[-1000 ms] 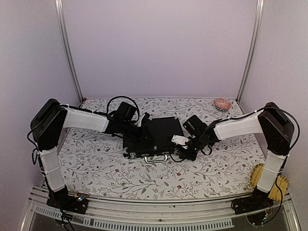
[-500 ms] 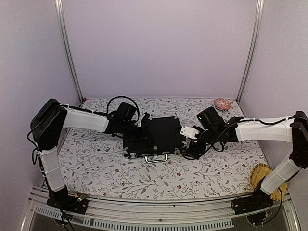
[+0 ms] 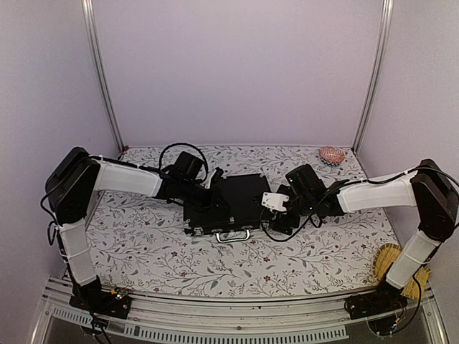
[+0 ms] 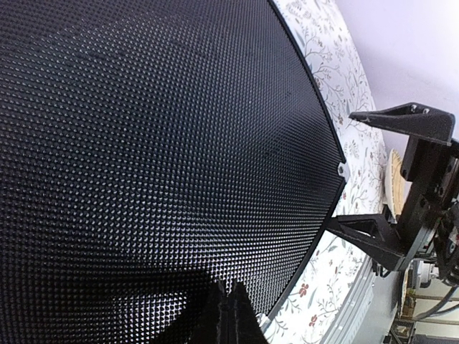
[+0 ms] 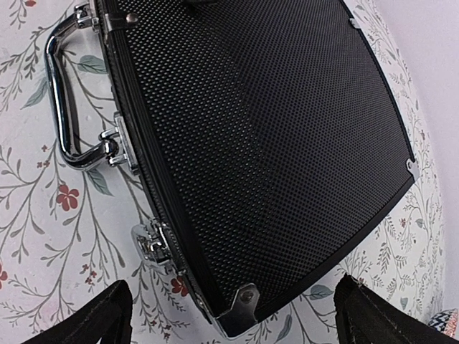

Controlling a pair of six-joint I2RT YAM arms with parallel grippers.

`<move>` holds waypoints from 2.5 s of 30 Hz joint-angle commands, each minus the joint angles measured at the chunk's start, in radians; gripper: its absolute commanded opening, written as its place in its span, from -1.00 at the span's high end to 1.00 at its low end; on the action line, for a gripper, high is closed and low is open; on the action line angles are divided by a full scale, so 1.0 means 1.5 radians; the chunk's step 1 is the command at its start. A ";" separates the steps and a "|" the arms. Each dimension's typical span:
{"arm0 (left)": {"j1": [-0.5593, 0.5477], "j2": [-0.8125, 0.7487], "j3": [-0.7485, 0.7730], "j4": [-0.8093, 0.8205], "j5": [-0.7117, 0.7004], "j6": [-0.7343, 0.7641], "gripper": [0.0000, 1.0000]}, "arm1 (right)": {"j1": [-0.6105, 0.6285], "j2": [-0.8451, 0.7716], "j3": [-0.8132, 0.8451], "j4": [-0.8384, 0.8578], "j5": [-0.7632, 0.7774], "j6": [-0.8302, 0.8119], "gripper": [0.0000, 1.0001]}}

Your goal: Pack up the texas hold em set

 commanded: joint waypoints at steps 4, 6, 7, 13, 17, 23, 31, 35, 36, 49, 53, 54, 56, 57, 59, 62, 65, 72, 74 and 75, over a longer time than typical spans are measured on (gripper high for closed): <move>-0.005 0.004 -0.013 -0.027 -0.002 0.010 0.99 | 0.013 0.022 -0.022 0.061 0.017 -0.056 -0.99; -0.005 0.004 -0.012 -0.028 -0.003 0.010 0.99 | 0.017 0.030 -0.021 0.063 0.015 -0.062 -0.99; -0.005 0.004 -0.012 -0.029 -0.002 0.011 0.99 | 0.018 0.035 -0.019 0.064 0.016 -0.065 -0.99; -0.004 0.004 -0.014 -0.032 -0.004 0.014 0.99 | 0.031 0.065 -0.016 0.074 0.021 -0.076 -1.00; -0.004 0.006 -0.016 -0.031 -0.004 0.015 0.99 | 0.044 0.089 -0.022 0.109 0.066 -0.073 -0.90; -0.002 0.005 -0.017 -0.035 -0.004 0.018 0.99 | 0.061 0.129 -0.050 0.172 0.132 -0.091 -0.63; 0.003 -0.002 -0.028 -0.032 -0.004 0.019 0.99 | 0.067 0.116 -0.071 0.194 0.148 -0.104 -0.38; 0.001 -0.043 -0.028 -0.042 -0.031 0.029 0.92 | 0.067 0.073 -0.057 0.140 0.111 -0.083 -0.54; 0.000 -0.070 -0.027 -0.048 -0.049 0.035 0.85 | 0.067 0.052 -0.046 0.113 0.094 -0.073 -0.58; -0.007 -0.289 -0.112 -0.260 -0.255 0.202 0.21 | 0.064 0.016 0.139 -0.076 -0.041 0.049 -0.78; -0.017 -0.334 -0.151 -0.250 -0.221 0.199 0.65 | 0.046 0.073 0.211 -0.109 -0.103 0.103 -0.66; -0.019 -0.347 -0.163 -0.239 -0.205 0.196 0.74 | 0.037 0.087 0.232 -0.120 -0.130 0.113 -0.58; -0.021 -0.362 -0.183 -0.215 -0.178 0.186 0.98 | 0.014 0.117 0.268 -0.145 -0.181 0.137 -0.26; -0.022 -0.364 -0.192 -0.206 -0.170 0.183 1.00 | 0.003 0.132 0.284 -0.155 -0.201 0.151 -0.15; -0.024 -0.356 -0.204 -0.194 -0.157 0.179 1.00 | -0.014 0.156 0.305 -0.166 -0.235 0.170 0.07; -0.030 -0.336 -0.216 -0.170 -0.145 0.171 1.00 | -0.034 0.180 0.308 -0.172 -0.259 0.185 0.38; -0.037 -0.316 -0.224 -0.150 -0.128 0.164 1.00 | -0.039 0.196 0.301 -0.175 -0.261 0.187 0.50; -0.057 -0.252 -0.238 -0.146 -0.159 0.166 1.00 | -0.039 0.219 0.291 -0.174 -0.252 0.181 0.50; -0.068 -0.231 -0.241 -0.146 -0.177 0.168 1.00 | -0.039 0.220 0.288 -0.174 -0.251 0.179 0.50; -0.073 -0.219 -0.241 -0.146 -0.187 0.168 1.00 | -0.038 0.221 0.287 -0.174 -0.252 0.179 0.50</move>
